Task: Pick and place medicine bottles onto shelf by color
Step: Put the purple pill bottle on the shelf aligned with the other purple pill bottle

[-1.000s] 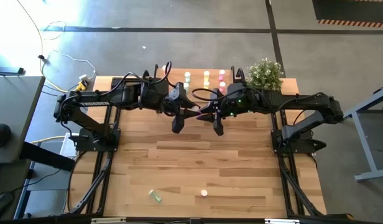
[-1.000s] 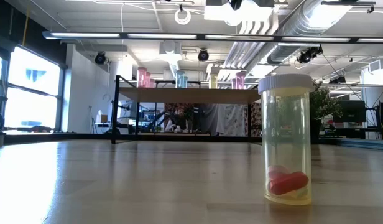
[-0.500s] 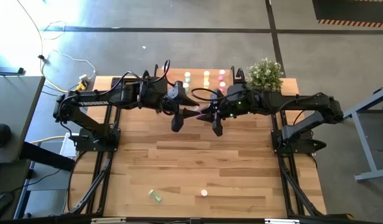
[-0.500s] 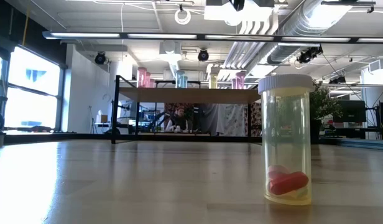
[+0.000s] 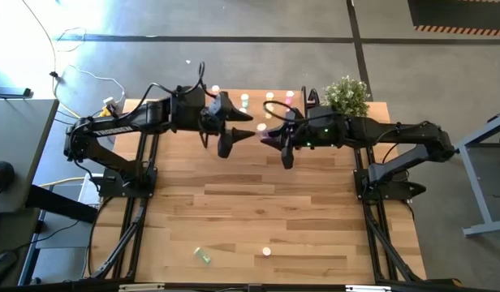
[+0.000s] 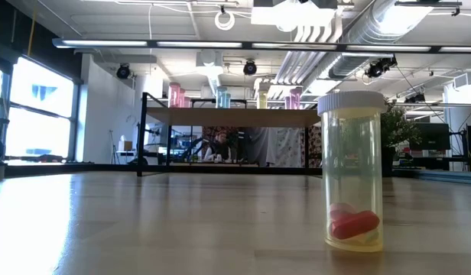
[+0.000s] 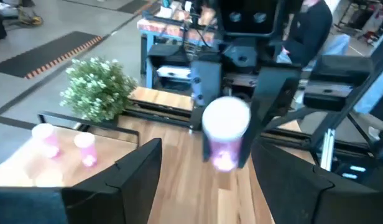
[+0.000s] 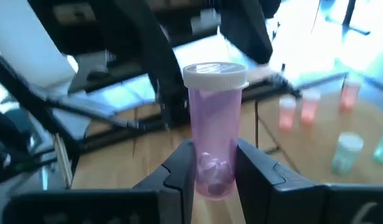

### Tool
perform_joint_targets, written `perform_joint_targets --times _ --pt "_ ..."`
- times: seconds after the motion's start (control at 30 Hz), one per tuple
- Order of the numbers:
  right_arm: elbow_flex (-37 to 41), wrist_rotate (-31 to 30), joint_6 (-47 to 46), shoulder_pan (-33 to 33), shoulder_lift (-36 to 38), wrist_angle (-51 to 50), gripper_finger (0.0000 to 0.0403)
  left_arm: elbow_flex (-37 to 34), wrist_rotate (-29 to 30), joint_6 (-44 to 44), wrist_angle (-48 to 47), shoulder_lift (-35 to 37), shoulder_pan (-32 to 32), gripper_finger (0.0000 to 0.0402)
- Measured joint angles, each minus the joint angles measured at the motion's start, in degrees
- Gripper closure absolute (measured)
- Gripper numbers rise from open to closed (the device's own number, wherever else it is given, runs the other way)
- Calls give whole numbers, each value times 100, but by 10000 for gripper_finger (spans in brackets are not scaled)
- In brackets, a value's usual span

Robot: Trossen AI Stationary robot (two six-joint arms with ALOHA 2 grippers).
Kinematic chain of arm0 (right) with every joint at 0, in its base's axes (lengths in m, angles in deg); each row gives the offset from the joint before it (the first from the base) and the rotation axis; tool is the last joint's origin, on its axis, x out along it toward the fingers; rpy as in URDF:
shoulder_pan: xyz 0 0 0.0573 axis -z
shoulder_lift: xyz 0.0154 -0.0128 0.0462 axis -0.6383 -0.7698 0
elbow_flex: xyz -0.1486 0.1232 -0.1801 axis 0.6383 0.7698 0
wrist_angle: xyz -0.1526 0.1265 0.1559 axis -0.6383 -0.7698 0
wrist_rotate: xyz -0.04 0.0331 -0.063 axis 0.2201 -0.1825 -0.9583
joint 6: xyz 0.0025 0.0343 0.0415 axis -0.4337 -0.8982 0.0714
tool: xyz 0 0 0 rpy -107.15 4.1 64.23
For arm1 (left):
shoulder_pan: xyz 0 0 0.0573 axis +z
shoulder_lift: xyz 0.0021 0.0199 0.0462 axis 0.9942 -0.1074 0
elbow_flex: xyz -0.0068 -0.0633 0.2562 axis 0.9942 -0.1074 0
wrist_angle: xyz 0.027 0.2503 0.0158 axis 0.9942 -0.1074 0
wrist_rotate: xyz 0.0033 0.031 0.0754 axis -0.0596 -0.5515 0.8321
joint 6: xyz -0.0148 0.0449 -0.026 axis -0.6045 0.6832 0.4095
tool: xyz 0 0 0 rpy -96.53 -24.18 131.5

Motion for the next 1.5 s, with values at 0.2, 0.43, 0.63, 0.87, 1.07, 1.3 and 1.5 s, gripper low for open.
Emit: perform_joint_targets --times 0.2,0.43,0.63,0.87,1.07,1.3,1.5 --pt "0 -201 102 -2 64 643 326 0 -97 -152 175 46 48 161" --pt "0 -206 349 -2 58 1198 326 0 -214 -157 711 55 38 161" --pt "0 -122 427 -2 58 1318 326 0 -210 -349 1167 52 39 161" --pt "0 -54 497 -8 56 1586 327 -2 -187 -398 1395 -125 22 161" --pt "0 -41 498 -28 53 1565 327 -2 -188 -411 1743 -207 30 167" --pt "0 -46 498 -26 51 1578 327 -2 -257 -407 1797 -203 30 221" --pt "0 -58 498 -23 47 1652 327 -2 -299 -409 1745 -203 30 256"
